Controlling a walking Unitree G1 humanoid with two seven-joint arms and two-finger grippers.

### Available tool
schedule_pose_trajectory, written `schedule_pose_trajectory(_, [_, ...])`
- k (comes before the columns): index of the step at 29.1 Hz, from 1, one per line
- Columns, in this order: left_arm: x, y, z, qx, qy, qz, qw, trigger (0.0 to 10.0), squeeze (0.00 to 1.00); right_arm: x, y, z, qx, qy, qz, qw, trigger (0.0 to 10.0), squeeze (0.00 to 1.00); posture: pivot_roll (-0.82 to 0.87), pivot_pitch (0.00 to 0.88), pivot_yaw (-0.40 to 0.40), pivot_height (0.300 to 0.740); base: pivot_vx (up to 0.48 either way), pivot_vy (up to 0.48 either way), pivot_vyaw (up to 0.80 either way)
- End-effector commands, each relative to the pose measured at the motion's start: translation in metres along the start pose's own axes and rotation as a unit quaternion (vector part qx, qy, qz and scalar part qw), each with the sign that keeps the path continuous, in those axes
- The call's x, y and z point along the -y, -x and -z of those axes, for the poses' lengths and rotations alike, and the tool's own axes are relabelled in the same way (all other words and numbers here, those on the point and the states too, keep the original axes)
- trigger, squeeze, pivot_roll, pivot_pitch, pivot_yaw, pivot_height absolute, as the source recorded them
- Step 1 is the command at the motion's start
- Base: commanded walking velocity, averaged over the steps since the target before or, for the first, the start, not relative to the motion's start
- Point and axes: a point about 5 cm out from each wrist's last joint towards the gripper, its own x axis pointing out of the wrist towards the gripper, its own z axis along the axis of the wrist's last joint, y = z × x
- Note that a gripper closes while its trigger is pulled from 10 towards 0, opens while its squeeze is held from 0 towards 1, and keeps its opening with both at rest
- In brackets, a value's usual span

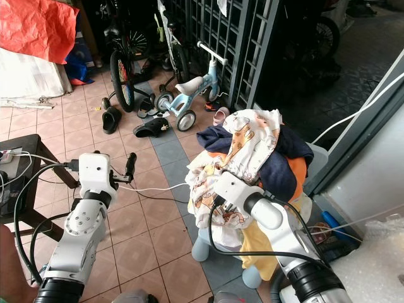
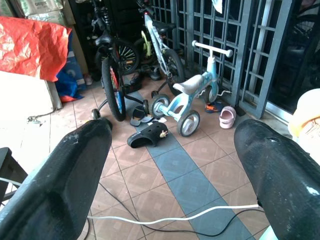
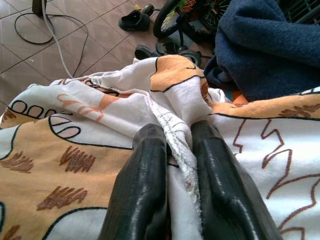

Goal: Clothes washing

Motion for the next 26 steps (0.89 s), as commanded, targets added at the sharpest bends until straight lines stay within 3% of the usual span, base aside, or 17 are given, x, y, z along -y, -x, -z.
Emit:
schedule_pose_trajectory(1, [0.001,-0.002,-0.003,0.003,-0.002,0.000,1.000,10.0,0.00,-0.001,0.000,0.000,0.001,-0.004,-0.004,1.000,0.0,0.00,-0.02,0.000,0.005,0.740,0.000,0.000,0.00])
schedule_pose_trajectory(5, [0.001,-0.003,-0.002,0.000,0.000,0.000,1.000,10.0,0.00,-0.006,0.002,-0.002,0.014,-0.024,-0.025,0.999,0.0,0.00,-0.02,0.000,0.001,0.740,0.000,0.000,0.00])
schedule_pose_trajectory(11, [0.002,-0.001,0.003,-0.014,0.014,-0.002,1.000,10.0,0.00,-0.020,0.019,-0.010,0.050,-0.126,-0.119,0.984,0.0,0.00,-0.04,0.000,-0.013,0.740,0.000,0.000,0.00])
schedule_pose_trajectory(13, [0.002,-0.003,0.003,-0.012,0.011,0.002,1.000,10.0,0.00,-0.022,0.020,-0.016,0.061,-0.107,-0.144,0.982,0.0,0.00,-0.05,0.000,0.002,0.740,0.000,0.000,0.00])
schedule_pose_trajectory(15, [0.003,-0.003,0.003,-0.010,0.006,0.007,1.000,10.0,0.00,-0.021,0.019,-0.023,0.076,-0.115,-0.151,0.979,0.0,0.00,-0.04,0.000,0.005,0.740,0.000,0.000,0.00])
schedule_pose_trajectory(20, [0.002,-0.003,0.002,-0.009,0.003,0.009,1.000,10.0,0.00,-0.004,0.014,-0.048,0.135,-0.191,-0.099,0.967,0.0,0.00,-0.04,0.000,0.011,0.740,0.000,0.000,0.00])
schedule_pose_trajectory(23, [0.001,-0.002,0.002,-0.009,0.001,0.007,1.000,10.0,0.00,0.025,0.013,-0.074,0.210,-0.280,-0.011,0.937,0.0,0.00,-0.03,0.000,0.011,0.740,0.000,0.000,0.00])
schedule_pose_trajectory(26, [0.000,-0.002,0.002,-0.008,-0.001,0.009,1.000,10.0,0.00,0.050,0.013,-0.086,0.242,-0.312,0.068,0.916,0.0,0.00,-0.03,0.000,0.009,0.740,0.000,0.000,0.00])
